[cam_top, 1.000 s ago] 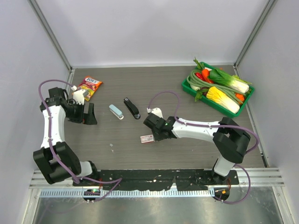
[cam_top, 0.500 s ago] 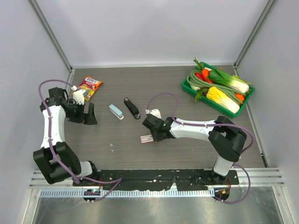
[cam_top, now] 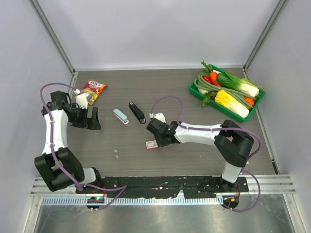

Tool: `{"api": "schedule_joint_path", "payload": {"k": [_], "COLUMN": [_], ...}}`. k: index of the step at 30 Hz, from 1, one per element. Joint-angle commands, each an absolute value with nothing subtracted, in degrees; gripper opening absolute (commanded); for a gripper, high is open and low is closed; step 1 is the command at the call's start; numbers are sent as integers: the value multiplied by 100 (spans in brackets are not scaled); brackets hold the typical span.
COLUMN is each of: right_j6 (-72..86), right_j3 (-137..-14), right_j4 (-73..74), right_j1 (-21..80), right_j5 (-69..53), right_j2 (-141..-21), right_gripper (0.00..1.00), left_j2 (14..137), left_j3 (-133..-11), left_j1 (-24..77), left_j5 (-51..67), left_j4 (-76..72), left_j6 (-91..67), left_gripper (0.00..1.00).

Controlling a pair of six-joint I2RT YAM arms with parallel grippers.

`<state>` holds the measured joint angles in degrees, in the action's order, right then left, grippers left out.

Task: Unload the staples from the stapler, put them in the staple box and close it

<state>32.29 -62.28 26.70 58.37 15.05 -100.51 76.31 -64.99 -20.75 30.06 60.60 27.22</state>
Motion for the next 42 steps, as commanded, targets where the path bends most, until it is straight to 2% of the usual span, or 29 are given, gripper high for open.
{"api": "schedule_joint_path", "payload": {"k": [1,11,42], "right_j6": [3322,3287,3032], "right_j3": [-6302,-6065,-6100], "right_j4": [2707,2786,2681], "right_j1": [5862,5801,5563], "right_j5": [1740,1863,1679], "right_j2": [-9783,-9396,-9853], "right_gripper": [2,2,1], "left_j2": [7488,7488,7576], "left_j3": [-6601,-6557,-6565], "left_j1": [-2101,-2101,-2101], "left_j5": [3146,3182,3129], "left_j4": [6117,6117,6064], "left_j6": [2733,2707,2698], "left_gripper": [99,98,99]}}
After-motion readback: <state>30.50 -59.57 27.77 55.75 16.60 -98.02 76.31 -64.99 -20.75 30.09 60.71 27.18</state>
